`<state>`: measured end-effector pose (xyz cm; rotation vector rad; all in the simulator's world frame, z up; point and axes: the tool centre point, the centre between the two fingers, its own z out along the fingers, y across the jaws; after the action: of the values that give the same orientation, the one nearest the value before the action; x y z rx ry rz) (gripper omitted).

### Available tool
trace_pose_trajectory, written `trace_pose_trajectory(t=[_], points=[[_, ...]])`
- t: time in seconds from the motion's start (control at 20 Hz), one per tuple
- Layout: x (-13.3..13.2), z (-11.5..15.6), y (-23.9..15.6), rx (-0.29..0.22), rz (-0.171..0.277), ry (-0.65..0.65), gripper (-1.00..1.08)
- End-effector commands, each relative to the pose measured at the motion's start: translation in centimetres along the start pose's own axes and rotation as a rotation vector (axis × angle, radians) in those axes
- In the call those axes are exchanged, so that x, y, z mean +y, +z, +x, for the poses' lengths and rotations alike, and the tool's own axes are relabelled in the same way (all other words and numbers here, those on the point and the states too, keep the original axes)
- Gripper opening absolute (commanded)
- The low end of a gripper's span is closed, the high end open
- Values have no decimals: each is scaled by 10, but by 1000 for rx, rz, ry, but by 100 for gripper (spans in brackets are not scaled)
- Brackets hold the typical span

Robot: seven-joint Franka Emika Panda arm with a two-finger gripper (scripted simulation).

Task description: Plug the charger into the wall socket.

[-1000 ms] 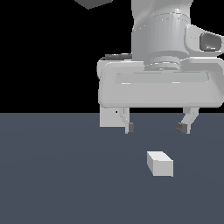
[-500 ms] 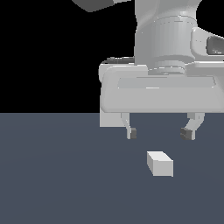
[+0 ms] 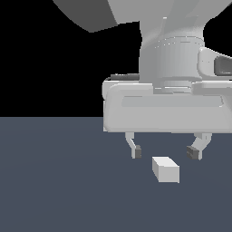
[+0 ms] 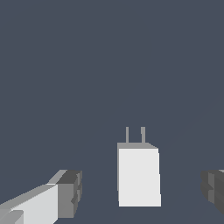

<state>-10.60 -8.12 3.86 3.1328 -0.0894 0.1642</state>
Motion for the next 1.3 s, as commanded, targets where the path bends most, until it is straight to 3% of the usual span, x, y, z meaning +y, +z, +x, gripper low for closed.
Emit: trace_pose_trajectory(t=[0.0, 0.4, 0.45, 1.25], points=[[0, -2, 11, 0, 0, 0, 100], [0, -3, 27, 0, 0, 0, 100], [0, -3, 27, 0, 0, 0, -100], [-7, 5, 21, 0, 0, 5, -100]])
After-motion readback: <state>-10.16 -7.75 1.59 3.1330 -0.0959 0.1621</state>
